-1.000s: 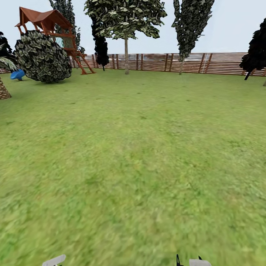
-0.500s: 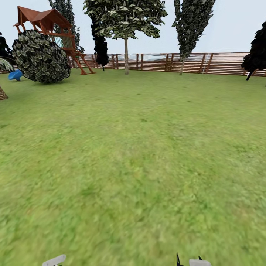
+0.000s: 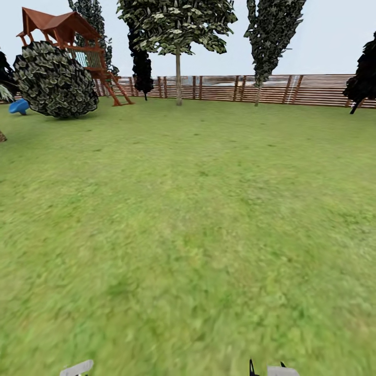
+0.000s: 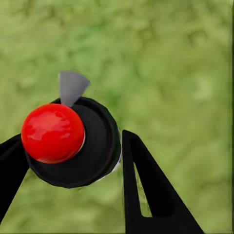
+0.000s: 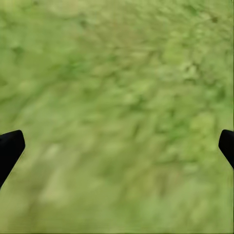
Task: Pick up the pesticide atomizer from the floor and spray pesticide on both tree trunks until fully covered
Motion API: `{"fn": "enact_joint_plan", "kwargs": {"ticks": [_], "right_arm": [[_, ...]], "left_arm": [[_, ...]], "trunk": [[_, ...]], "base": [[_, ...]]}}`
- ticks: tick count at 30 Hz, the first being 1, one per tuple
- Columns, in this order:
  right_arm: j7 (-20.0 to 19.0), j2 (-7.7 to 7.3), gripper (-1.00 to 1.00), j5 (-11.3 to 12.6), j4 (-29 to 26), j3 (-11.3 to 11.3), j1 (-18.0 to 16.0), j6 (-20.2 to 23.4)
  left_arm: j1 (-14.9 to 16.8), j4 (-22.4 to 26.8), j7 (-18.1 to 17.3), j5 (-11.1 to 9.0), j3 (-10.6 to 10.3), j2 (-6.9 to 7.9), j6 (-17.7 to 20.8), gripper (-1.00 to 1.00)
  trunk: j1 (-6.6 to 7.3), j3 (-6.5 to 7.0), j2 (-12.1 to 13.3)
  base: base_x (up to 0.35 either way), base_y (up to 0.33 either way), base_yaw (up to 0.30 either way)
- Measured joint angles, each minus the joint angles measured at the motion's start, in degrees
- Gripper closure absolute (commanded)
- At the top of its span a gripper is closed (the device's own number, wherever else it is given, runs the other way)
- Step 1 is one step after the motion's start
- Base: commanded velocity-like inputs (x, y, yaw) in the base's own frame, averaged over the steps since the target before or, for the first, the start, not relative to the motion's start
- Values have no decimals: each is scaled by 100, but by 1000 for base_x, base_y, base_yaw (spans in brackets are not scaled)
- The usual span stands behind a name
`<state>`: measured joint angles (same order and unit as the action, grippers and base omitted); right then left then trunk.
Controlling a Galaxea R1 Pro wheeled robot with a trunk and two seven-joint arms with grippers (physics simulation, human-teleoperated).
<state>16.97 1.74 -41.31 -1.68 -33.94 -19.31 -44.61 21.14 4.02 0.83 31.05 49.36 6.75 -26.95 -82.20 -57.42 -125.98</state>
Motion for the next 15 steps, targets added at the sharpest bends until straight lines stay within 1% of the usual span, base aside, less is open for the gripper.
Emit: {"fn": "enact_joint_plan", "kwargs": {"ticks": [15], "right_arm": [[-2,0,-100,0,0,0,0,-1]], "left_arm": [[0,1,0,0,0,1,0,100]], "trunk": [[0,0,0]], "base": [[338,0,0]]}}
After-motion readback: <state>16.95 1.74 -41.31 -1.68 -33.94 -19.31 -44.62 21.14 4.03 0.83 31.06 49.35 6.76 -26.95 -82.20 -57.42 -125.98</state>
